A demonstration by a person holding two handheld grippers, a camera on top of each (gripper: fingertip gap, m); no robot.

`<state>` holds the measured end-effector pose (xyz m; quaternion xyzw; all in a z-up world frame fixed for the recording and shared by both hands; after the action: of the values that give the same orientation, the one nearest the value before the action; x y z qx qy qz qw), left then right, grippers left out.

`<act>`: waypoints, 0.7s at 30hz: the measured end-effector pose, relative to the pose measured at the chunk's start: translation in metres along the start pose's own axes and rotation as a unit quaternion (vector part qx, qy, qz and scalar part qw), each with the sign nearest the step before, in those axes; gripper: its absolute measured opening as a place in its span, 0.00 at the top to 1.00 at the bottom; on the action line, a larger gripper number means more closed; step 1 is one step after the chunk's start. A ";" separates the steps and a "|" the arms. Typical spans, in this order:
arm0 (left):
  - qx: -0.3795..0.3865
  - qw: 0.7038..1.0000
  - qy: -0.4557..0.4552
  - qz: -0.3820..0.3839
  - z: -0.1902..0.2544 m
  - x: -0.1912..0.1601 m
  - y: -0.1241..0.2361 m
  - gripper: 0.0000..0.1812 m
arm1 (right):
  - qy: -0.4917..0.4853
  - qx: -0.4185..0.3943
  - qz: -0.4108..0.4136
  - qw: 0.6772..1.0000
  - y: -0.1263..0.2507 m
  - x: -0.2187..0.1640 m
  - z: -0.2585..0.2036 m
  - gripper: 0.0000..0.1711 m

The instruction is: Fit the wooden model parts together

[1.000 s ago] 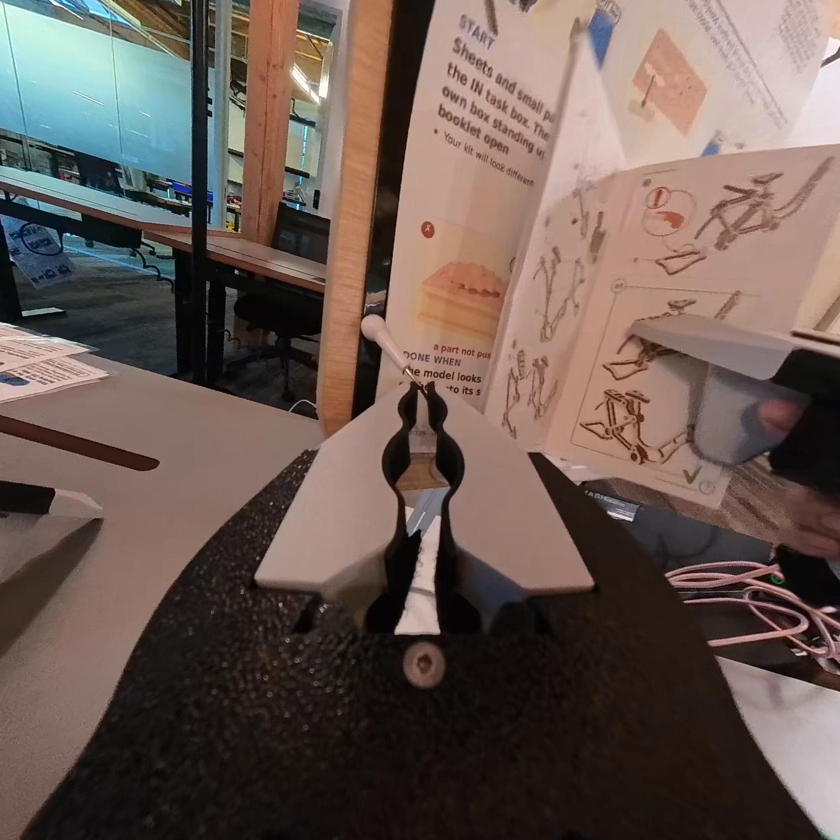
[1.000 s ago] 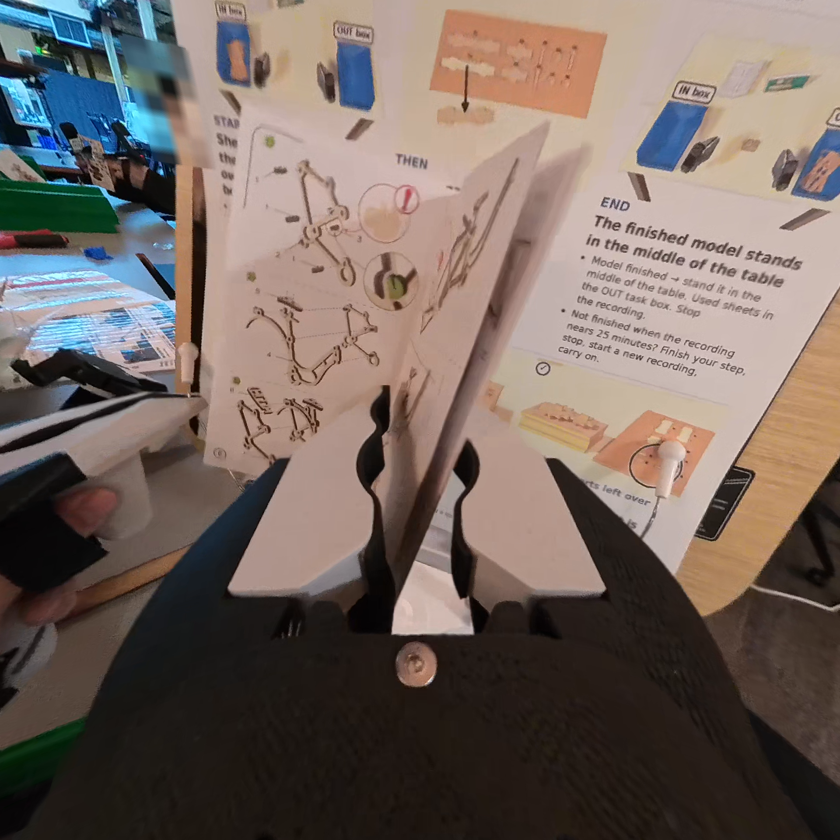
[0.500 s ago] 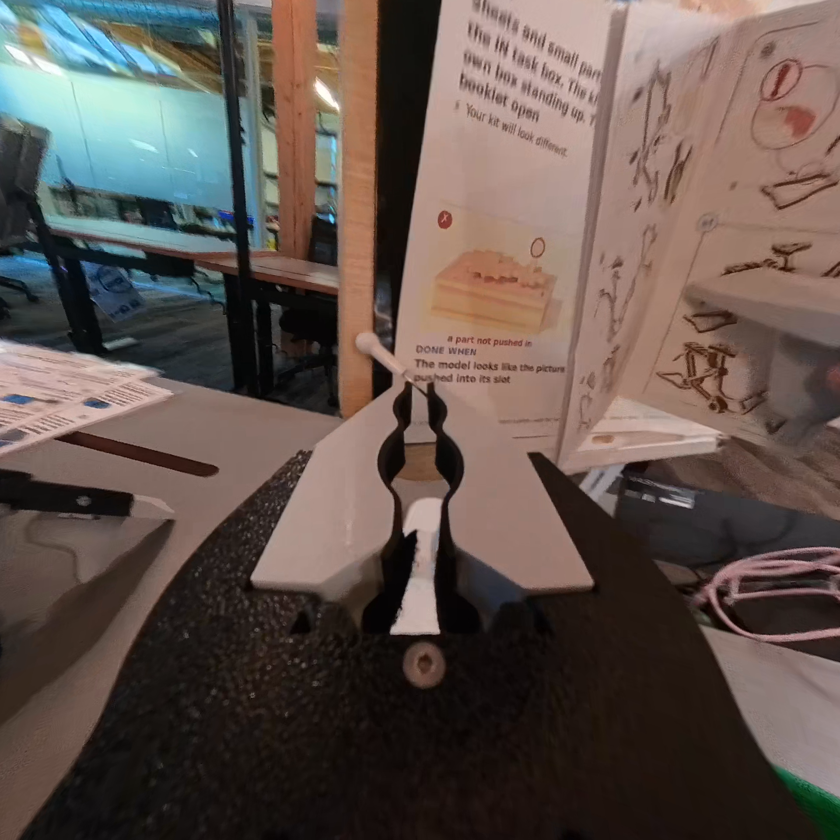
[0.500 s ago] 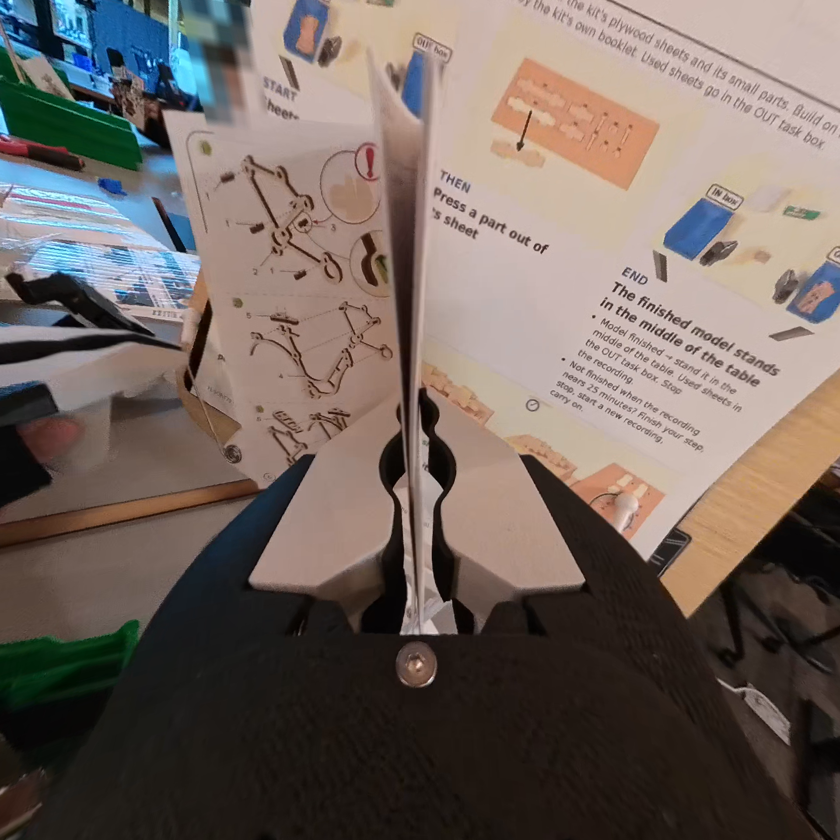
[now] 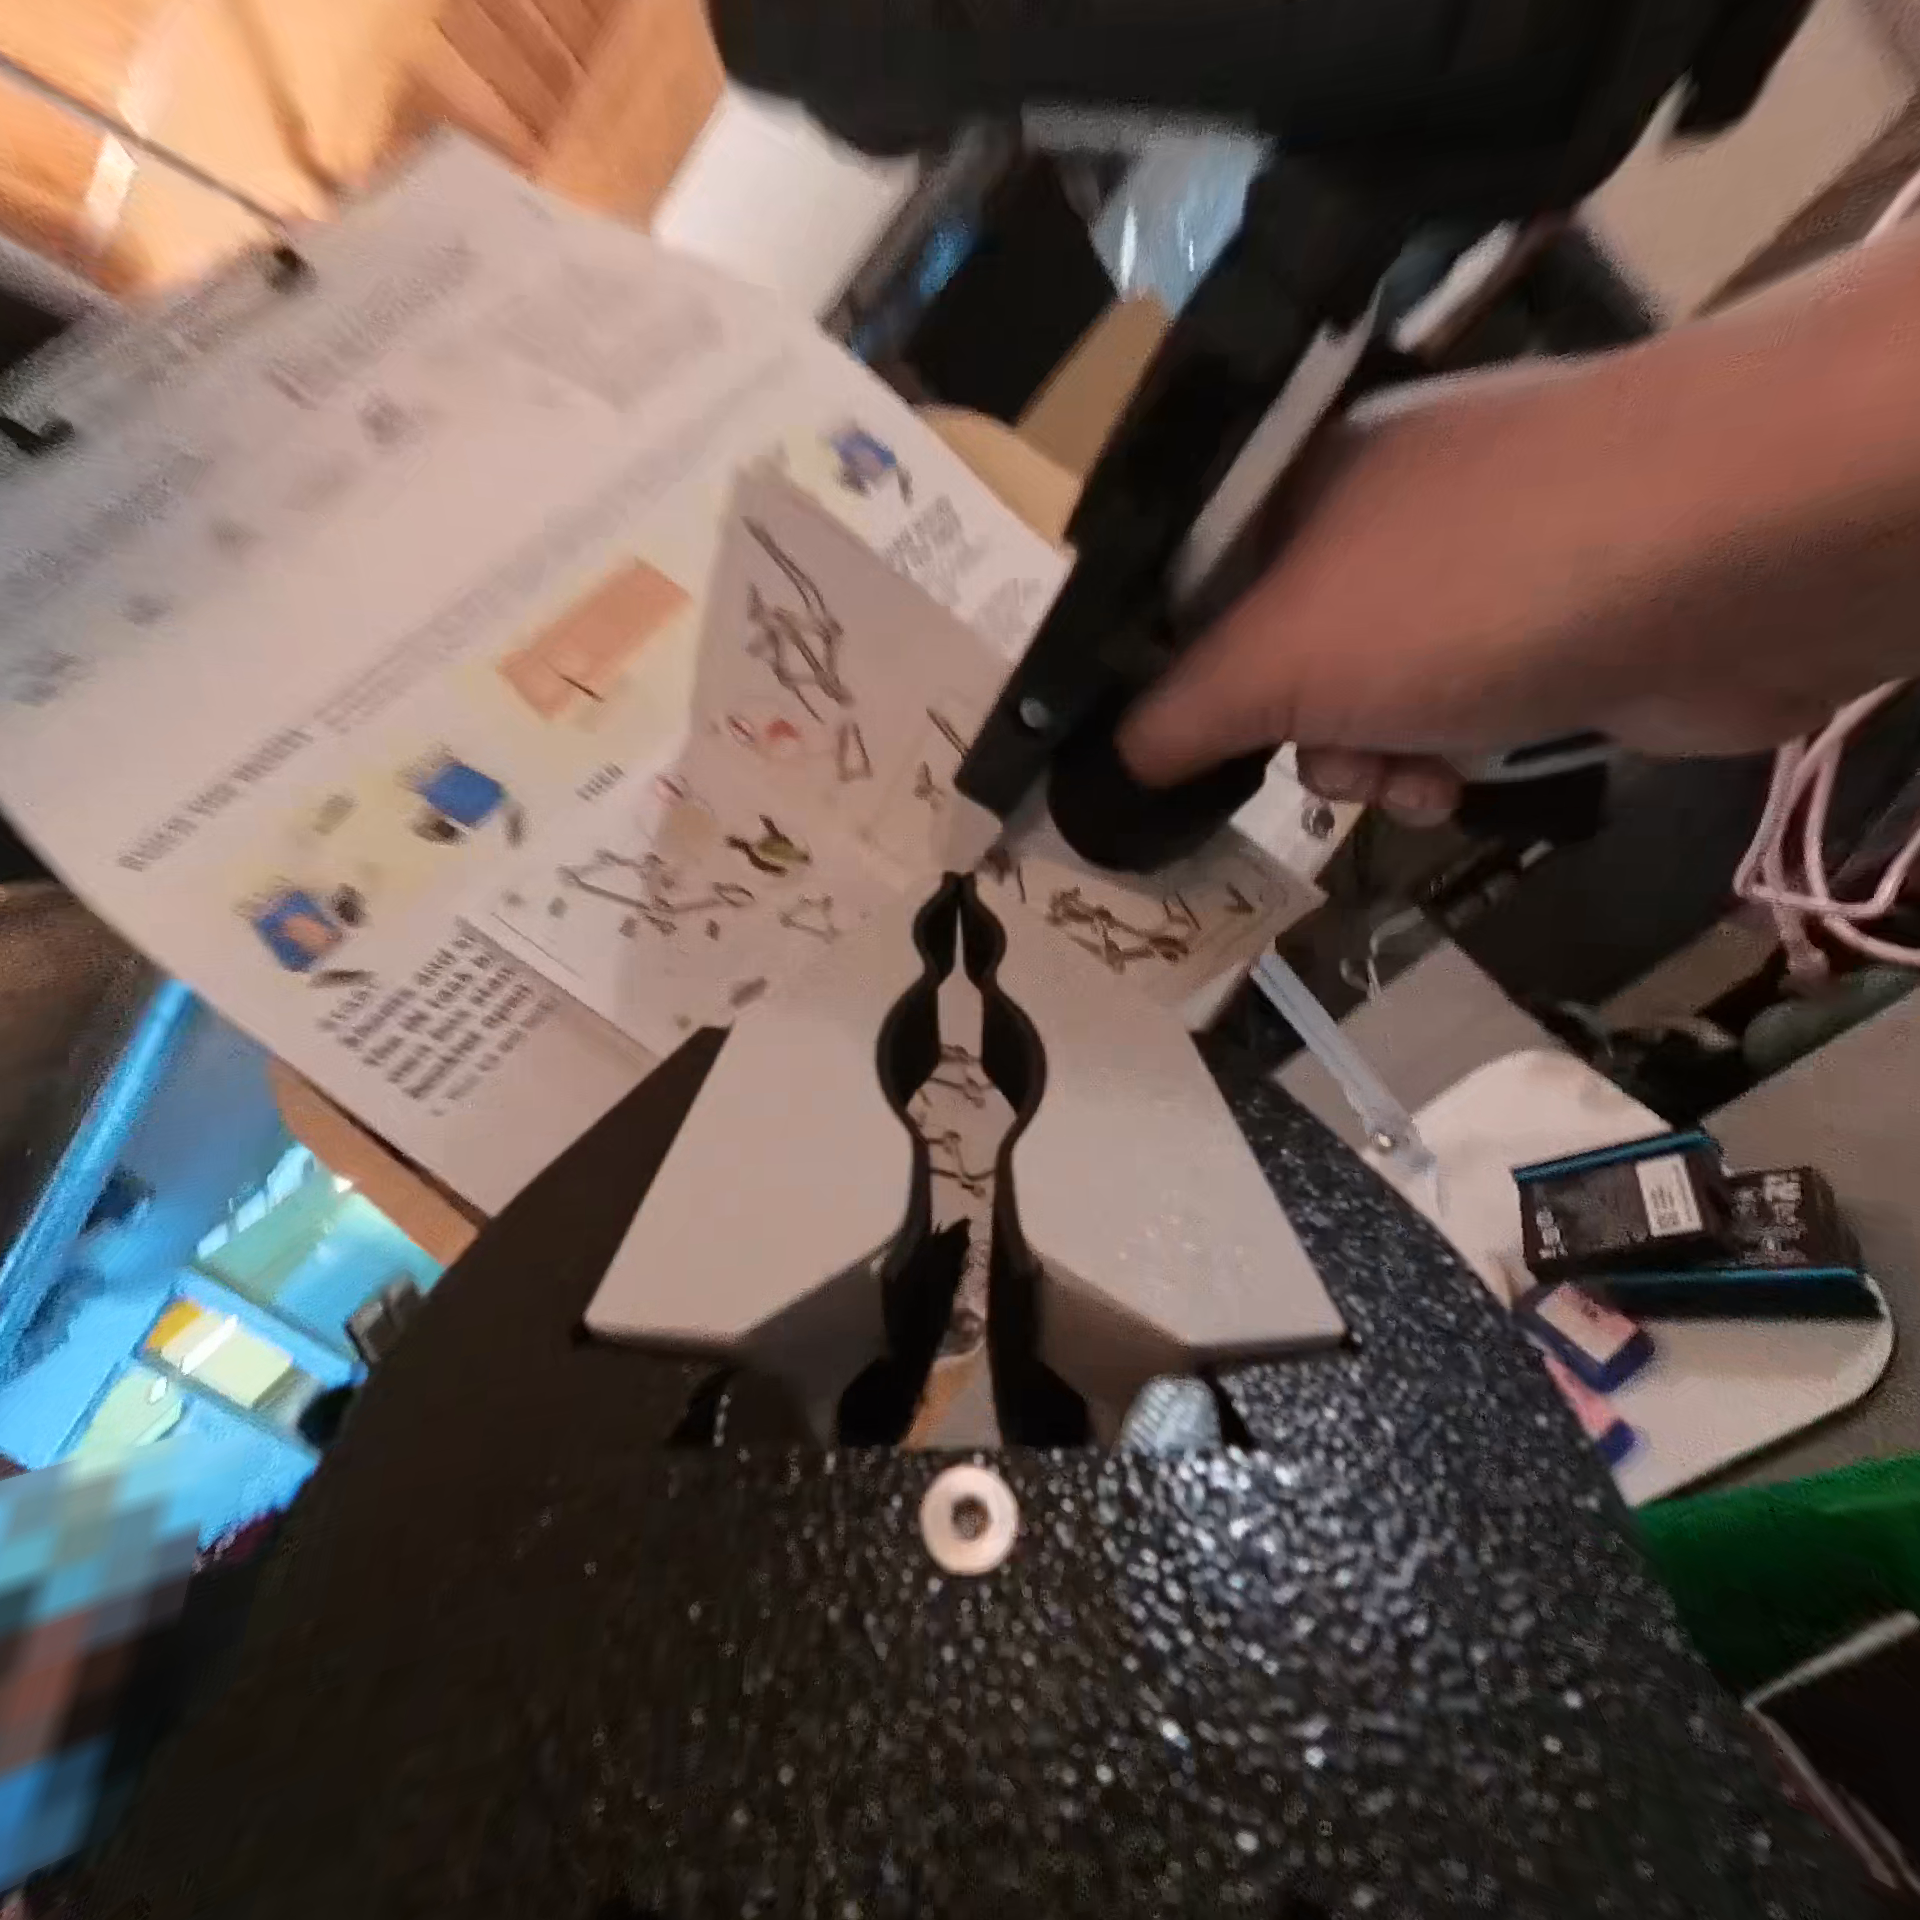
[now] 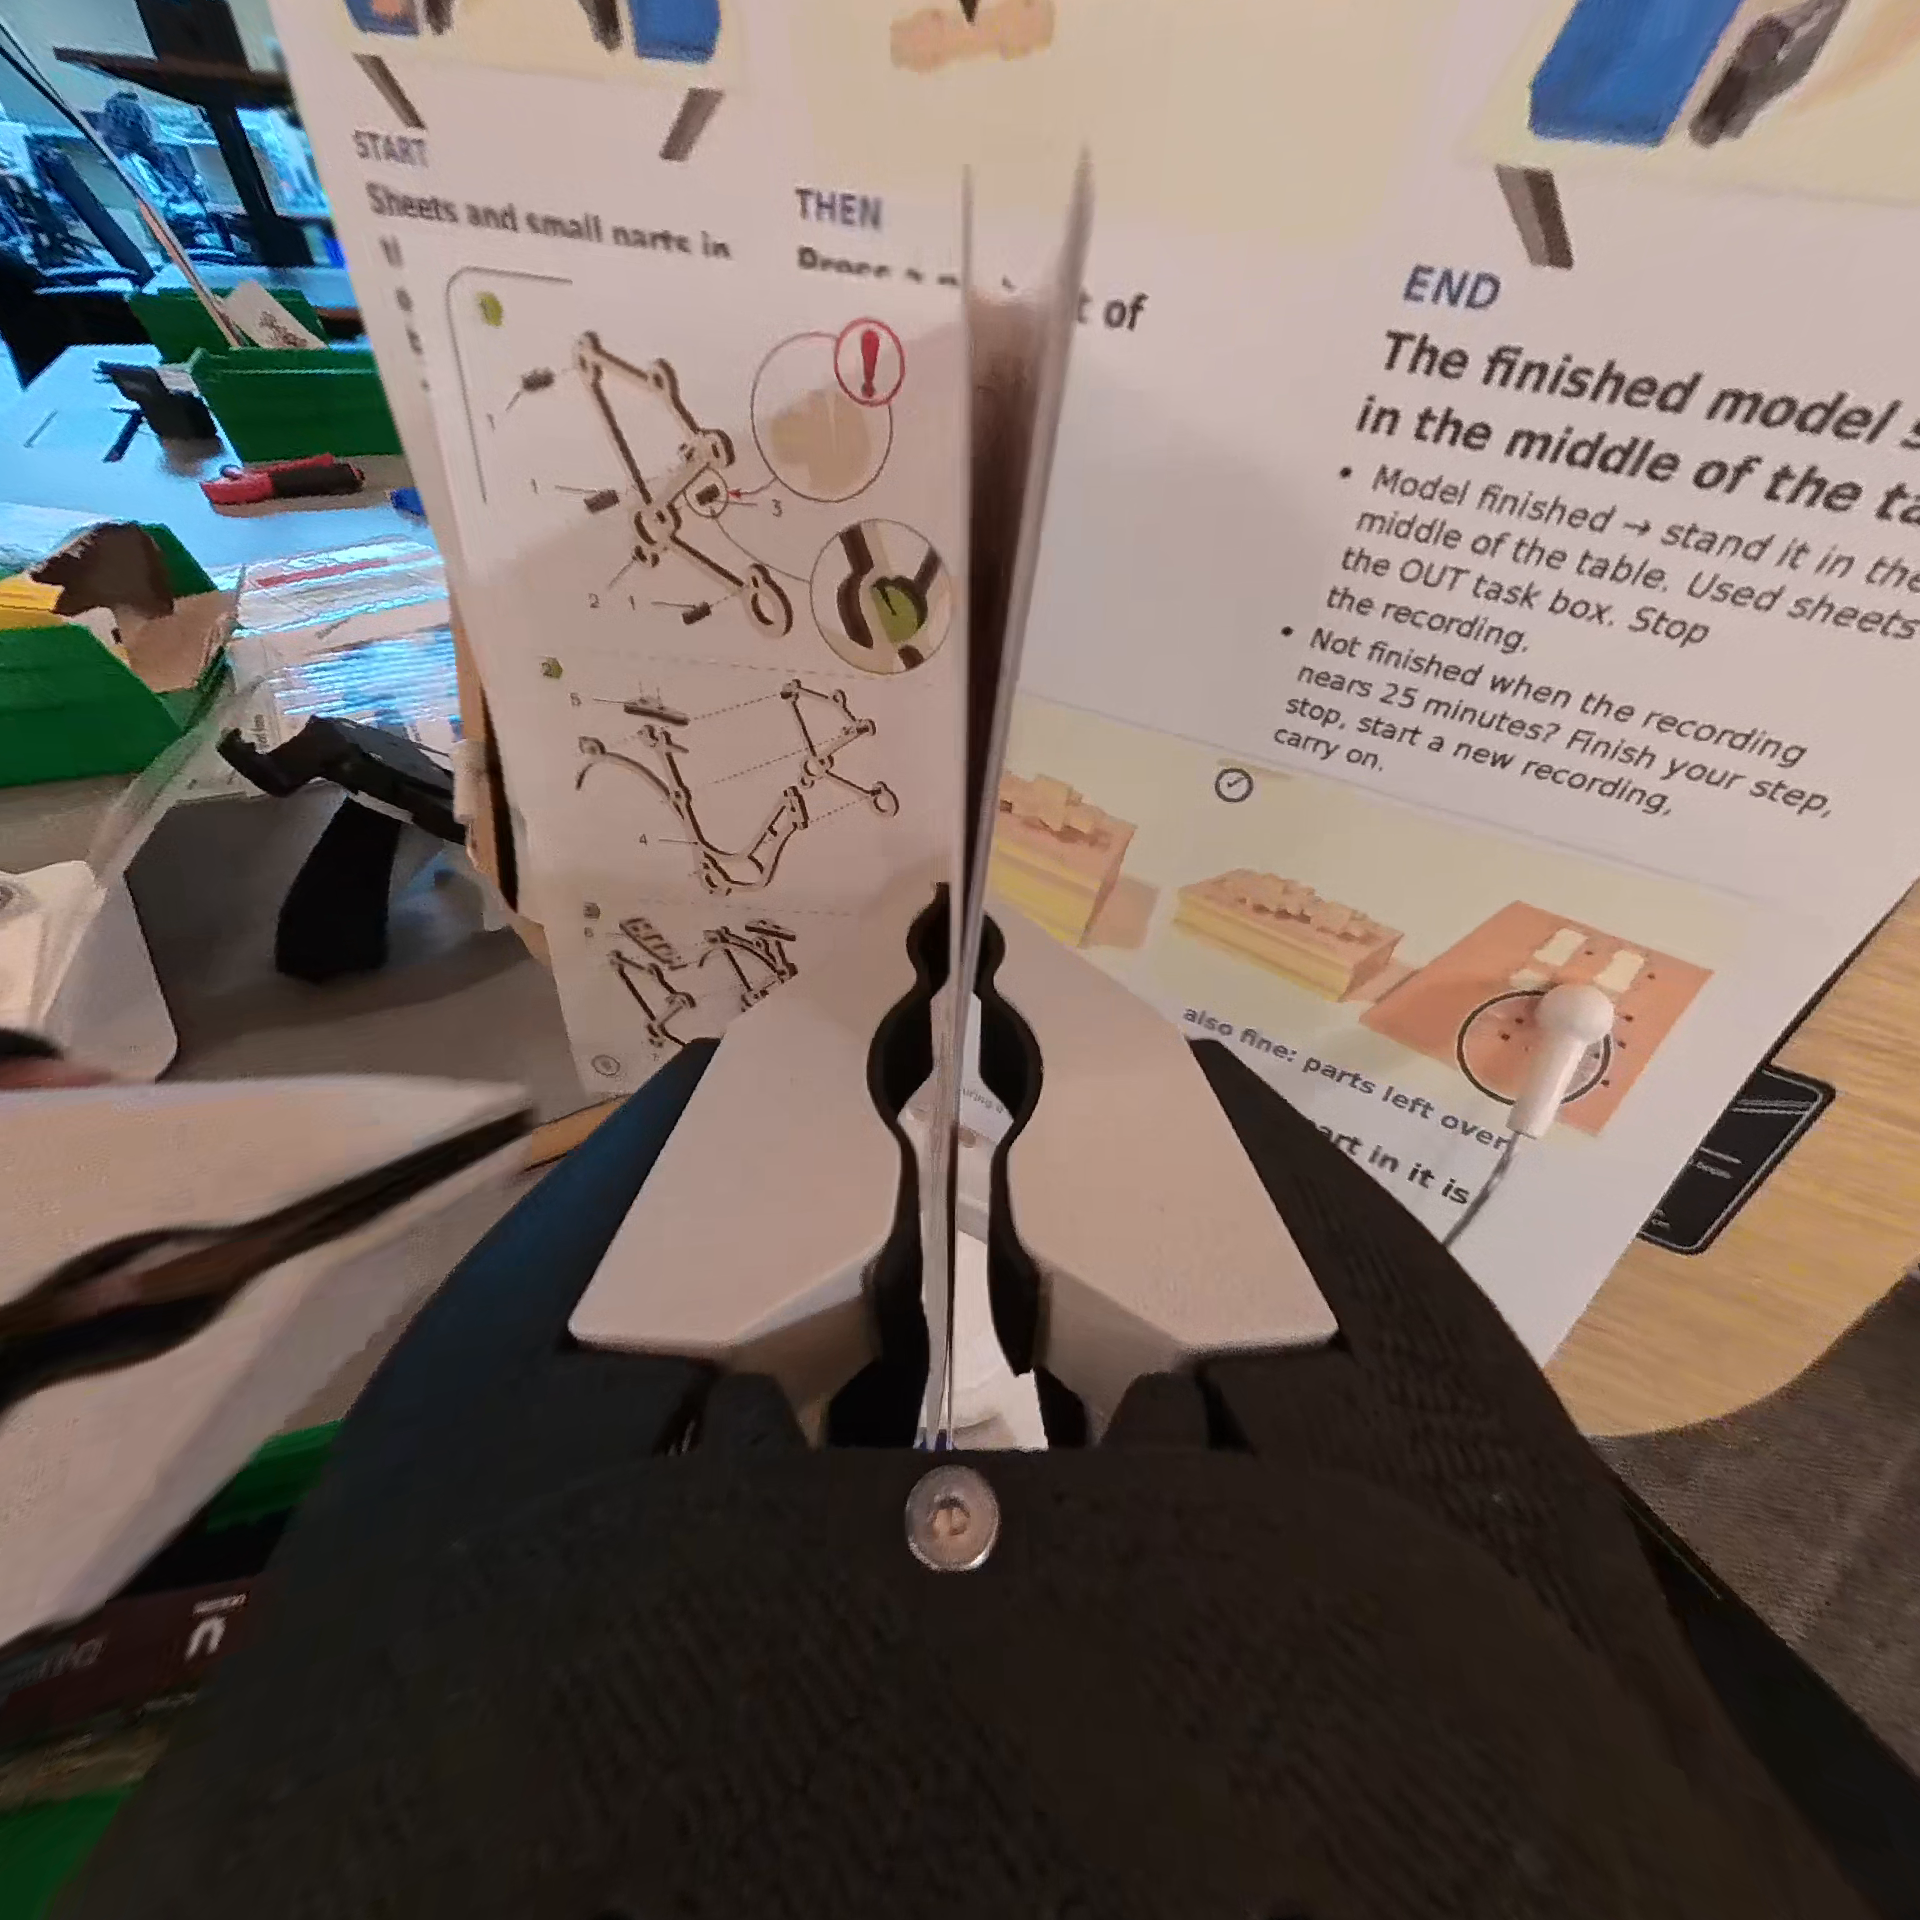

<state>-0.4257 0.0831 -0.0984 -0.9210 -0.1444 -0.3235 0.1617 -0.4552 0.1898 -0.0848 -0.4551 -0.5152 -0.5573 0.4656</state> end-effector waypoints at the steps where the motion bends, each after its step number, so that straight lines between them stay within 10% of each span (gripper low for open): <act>1: 0.000 0.999 0.007 -0.032 0.001 -0.007 -0.009 1.00 | -0.006 0.003 0.002 1.000 0.000 0.000 0.002 1.00; 9: 0.036 0.981 0.095 -0.165 -0.021 -0.049 -0.043 1.00 | -0.008 -0.020 0.022 1.000 0.002 0.000 0.018 0.98; 18: 0.034 0.966 0.160 -0.201 -0.016 -0.072 -0.043 1.00 | 0.034 -0.132 0.059 0.989 0.016 0.004 0.037 0.73; 21: 0.032 0.964 0.167 -0.203 -0.015 -0.075 -0.042 1.00 | 0.066 -0.153 0.064 0.984 0.022 0.007 0.039 0.85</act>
<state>-0.5055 0.1035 -0.1268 -0.7995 -0.3099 -0.4940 0.1438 -0.4337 0.2273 -0.0729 -0.5151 -0.3615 -0.6274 0.4587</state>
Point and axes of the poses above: each gripper's, where its closed fingertips meet, y back along the fingers, x out of its top, z = x × y across the jaws, the point moved 6 cm from there along y, back along the fingers, and after that the axes turned 1 degree about z, right-handed, at the moved point
